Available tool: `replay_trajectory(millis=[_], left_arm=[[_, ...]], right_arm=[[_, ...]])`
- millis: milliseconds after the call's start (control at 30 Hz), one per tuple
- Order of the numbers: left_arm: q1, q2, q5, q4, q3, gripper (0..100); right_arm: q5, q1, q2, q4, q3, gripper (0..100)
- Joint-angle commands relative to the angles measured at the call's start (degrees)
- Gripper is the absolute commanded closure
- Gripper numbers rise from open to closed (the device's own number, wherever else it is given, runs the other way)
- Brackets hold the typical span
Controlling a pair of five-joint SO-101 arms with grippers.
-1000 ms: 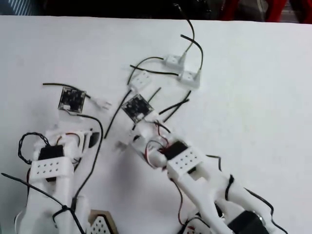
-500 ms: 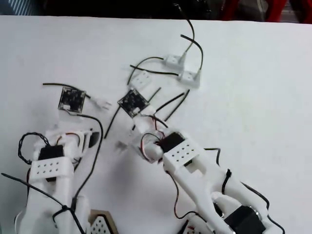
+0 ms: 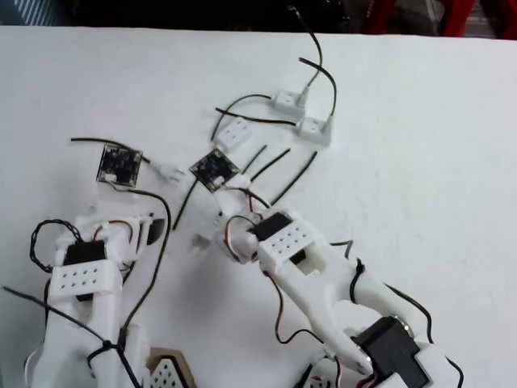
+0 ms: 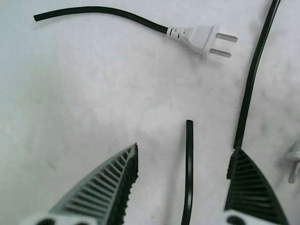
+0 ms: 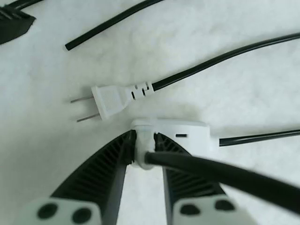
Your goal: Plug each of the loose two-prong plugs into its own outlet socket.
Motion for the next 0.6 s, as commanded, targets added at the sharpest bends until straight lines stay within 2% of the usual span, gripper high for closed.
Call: replay_trajectory(millis=[0,200,400,567], left_arm=[[-0.2,-1.5,0.0,-1.1,-0.3,70],[-0.3,-1.5,0.0,-1.1,-0.3,70],[-0.3,-1.5,0.0,-1.1,-0.3,70],[-0.3,-1.5,0.0,-1.1,-0.3,70]], right_arm=[[0.2,-0.5,2.7,-1.5,-0.1,98.2],[0.3,2.9,-2.1,-1.5,-0.1,98.2],[0.3,12.8,-11.2,-1.9,-1.4,98.2],[-0.2,21.2,-12.1,-1.9,-7.1,98.1]])
